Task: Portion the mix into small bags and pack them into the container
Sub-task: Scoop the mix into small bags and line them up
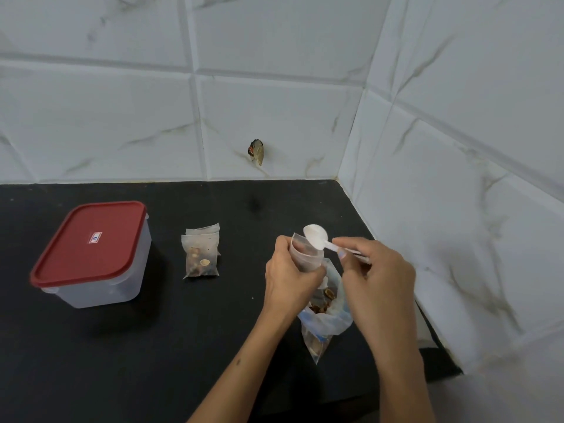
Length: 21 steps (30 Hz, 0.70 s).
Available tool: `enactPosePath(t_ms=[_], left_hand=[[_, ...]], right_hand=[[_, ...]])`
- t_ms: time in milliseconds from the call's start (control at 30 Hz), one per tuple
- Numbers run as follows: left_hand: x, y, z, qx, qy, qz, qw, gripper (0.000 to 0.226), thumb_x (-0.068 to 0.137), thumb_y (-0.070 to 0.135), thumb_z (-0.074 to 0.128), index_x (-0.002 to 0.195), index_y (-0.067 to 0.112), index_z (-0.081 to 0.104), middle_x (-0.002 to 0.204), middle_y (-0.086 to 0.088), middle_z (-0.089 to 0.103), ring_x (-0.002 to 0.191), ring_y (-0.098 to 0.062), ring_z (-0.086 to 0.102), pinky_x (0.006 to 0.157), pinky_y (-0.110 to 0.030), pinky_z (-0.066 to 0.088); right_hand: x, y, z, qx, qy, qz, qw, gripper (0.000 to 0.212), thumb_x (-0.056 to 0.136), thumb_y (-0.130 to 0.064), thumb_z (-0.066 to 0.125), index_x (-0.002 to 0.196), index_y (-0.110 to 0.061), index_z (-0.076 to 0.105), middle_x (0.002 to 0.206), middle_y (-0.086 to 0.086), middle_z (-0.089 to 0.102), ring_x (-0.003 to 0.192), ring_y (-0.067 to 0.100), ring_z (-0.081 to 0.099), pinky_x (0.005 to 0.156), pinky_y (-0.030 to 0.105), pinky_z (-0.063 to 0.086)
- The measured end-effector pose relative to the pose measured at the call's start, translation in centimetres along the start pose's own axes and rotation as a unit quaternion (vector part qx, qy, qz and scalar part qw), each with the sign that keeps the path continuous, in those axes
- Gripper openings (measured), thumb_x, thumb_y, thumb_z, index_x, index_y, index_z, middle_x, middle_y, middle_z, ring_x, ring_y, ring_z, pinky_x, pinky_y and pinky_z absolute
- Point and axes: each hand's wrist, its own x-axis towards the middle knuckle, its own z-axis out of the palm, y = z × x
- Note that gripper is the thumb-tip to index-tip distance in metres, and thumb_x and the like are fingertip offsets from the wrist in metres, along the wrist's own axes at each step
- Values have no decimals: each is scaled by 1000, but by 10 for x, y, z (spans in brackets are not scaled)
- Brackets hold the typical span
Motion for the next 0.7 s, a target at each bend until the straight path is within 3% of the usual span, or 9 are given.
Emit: enactPosePath(t_ms=[133, 200, 267, 333, 400, 433, 500, 600, 700], left_hand=[[-2, -5, -6, 14, 6, -5, 1000, 35, 75, 18, 76, 96, 20, 48, 86, 8, 56, 73, -2, 56, 55, -9, 44], [-2, -10, -10, 29, 4, -36, 999, 36, 75, 23, 76, 97, 20, 47, 89, 8, 56, 78, -4, 56, 55, -12, 42], [-3, -17, -13, 48, 2, -86, 995, 39, 74, 26, 77, 97, 19, 46, 89, 9, 53, 79, -5, 53, 56, -15, 39], [-5, -26, -14, 61, -11, -140, 988, 44, 73, 28, 78, 100, 18, 45, 88, 11, 50, 79, -4, 50, 55, -16, 37], [-7, -33, -12, 54, -30, -182, 981, 47, 73, 30, 79, 102, 19, 44, 90, 10, 50, 80, -5, 50, 55, -17, 38], [-8, -36, -11, 47, -39, -198, 978, 46, 73, 28, 79, 102, 19, 44, 90, 9, 51, 80, -5, 51, 55, -17, 38], [-10, -40, -7, 34, -51, -219, 974, 43, 73, 25, 77, 101, 20, 44, 90, 8, 51, 79, -5, 50, 55, -19, 39], [-10, -42, -1, 20, -51, -234, 971, 38, 74, 20, 72, 101, 20, 45, 91, 6, 52, 79, -4, 50, 57, -21, 40], [-10, -43, 2, 11, -47, -238, 970, 36, 75, 19, 71, 100, 19, 45, 89, 7, 51, 78, -4, 50, 57, -22, 41]], right_hand=[[5, 7, -8, 93, -15, 74, 993, 21, 89, -12, 61, 101, -25, 72, 85, -16, 64, 74, -2, 57, 60, 4, 40], [6, 19, -9, 43, -32, 90, 994, 22, 90, -10, 59, 102, -24, 71, 91, -8, 67, 72, 0, 55, 59, 7, 36], [6, 31, -5, -69, -109, 91, 987, 24, 91, -7, 55, 106, -20, 69, 100, -1, 67, 77, 3, 56, 59, 8, 36], [10, 40, 8, -151, -228, 109, 956, 26, 90, -5, 54, 109, -15, 68, 108, 4, 65, 93, 14, 60, 71, 14, 42], [16, 35, 20, -228, -352, 198, 886, 33, 89, -12, 58, 122, -15, 60, 122, 7, 56, 110, 21, 55, 90, 26, 44], [16, 30, 25, -269, -394, 234, 847, 40, 89, -17, 60, 128, -15, 53, 127, 8, 50, 114, 21, 52, 94, 30, 43], [11, 25, 31, -324, -416, 242, 814, 45, 89, -22, 62, 130, -14, 47, 128, 8, 47, 111, 19, 49, 93, 30, 43], [-6, 21, 33, -352, -372, 206, 834, 38, 91, -24, 59, 125, -12, 47, 121, 8, 48, 91, 16, 41, 80, 25, 39], [-27, 21, 40, -338, -303, 140, 880, 33, 94, -25, 55, 123, -12, 47, 120, 5, 47, 103, 14, 45, 87, 24, 41]])
